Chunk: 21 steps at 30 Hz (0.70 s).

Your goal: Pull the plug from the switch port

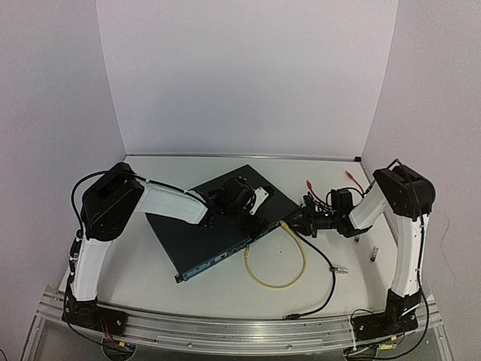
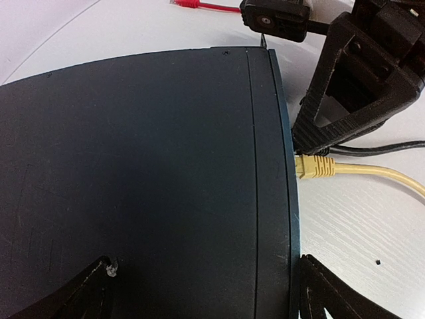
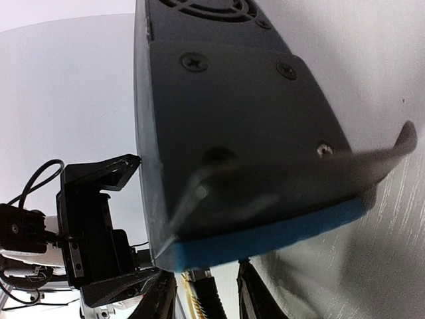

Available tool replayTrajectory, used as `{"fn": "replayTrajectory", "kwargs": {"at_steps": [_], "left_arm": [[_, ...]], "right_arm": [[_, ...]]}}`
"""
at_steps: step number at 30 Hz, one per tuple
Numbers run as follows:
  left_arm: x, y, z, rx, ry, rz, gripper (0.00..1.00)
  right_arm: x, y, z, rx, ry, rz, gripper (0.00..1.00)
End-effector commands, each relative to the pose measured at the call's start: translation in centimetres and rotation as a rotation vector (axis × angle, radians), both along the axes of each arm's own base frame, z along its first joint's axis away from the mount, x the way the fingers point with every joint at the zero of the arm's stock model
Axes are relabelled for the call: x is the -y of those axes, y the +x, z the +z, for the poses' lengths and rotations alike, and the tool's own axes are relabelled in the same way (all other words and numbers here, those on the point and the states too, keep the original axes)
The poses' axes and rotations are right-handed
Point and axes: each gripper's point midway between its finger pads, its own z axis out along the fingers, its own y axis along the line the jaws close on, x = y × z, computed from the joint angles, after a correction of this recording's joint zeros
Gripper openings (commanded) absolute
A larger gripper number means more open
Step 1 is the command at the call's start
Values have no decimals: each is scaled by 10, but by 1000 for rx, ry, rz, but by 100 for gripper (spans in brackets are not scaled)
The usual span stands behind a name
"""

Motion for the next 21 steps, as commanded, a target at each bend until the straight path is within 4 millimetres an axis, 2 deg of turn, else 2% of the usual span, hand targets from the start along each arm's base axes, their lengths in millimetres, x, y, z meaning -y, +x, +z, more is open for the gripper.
{"fn": "replayTrajectory", "kwargs": {"at_steps": [1, 9, 21], "left_arm": [[-48, -18, -83, -182, 208, 47, 93], [-50, -19, -85, -185, 215, 51, 93], [-52, -19, -87, -188, 222, 56, 93]], "right_arm": [[7, -2, -30, -42, -62, -54, 30], [9, -10, -34, -37, -70, -42, 31], [9, -12, -40, -57, -73, -43, 22]]}}
